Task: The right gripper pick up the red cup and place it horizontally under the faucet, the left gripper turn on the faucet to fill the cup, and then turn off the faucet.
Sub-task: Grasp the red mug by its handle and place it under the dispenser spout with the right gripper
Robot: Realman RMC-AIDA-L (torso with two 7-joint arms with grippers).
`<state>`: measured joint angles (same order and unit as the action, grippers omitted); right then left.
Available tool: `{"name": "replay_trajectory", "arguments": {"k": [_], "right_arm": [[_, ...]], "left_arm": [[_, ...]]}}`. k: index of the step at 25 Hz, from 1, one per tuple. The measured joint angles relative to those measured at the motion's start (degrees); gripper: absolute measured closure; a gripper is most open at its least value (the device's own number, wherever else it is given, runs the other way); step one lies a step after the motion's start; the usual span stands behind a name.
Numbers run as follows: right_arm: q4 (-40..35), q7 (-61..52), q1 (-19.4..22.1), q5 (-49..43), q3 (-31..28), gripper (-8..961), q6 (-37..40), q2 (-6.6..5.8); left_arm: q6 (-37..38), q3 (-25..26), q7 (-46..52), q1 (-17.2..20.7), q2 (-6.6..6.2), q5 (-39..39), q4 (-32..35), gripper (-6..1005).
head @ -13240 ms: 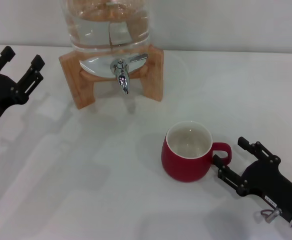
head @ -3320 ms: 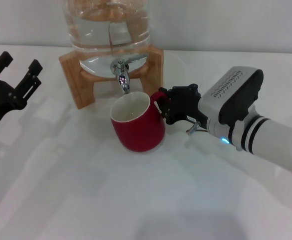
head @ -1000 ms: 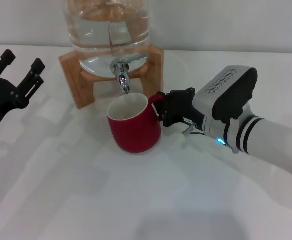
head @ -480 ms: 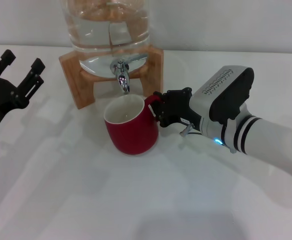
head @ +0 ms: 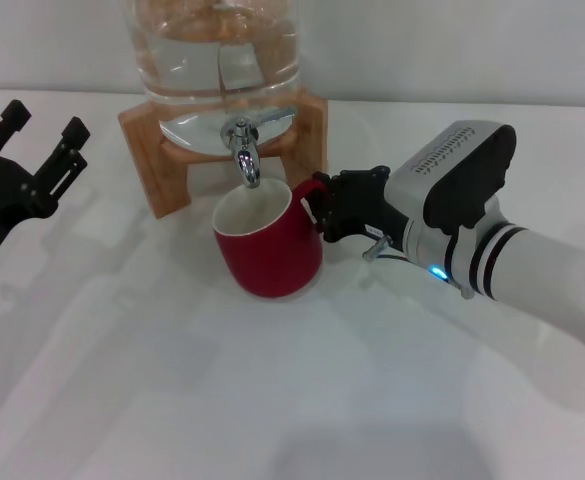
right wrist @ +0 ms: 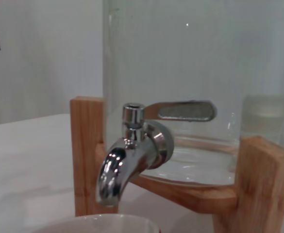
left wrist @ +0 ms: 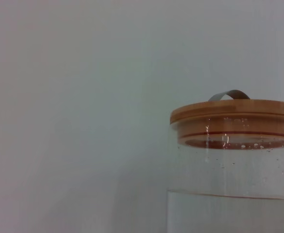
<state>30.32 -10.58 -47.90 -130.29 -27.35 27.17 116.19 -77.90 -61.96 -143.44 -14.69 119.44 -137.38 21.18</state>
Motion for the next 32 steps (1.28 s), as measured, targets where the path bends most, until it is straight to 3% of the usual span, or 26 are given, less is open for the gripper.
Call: {"name": "replay_trajectory", "arguments": {"k": [19, 32], "right_arm": [[0.0, -0.4, 0.7, 3.1, -0.1, 764, -0.7, 0.0], [0.0, -0.8, 0.2, 3.9, -1.9, 663, -2.9, 0.0]], "left_arm": [[-0.2, 0.0, 0.0, -0.2, 0.09, 0.3, -0.6, 238], [-0.2, 0.0, 0.0, -0.1, 0.09, 0.4, -0.7, 238]]}}
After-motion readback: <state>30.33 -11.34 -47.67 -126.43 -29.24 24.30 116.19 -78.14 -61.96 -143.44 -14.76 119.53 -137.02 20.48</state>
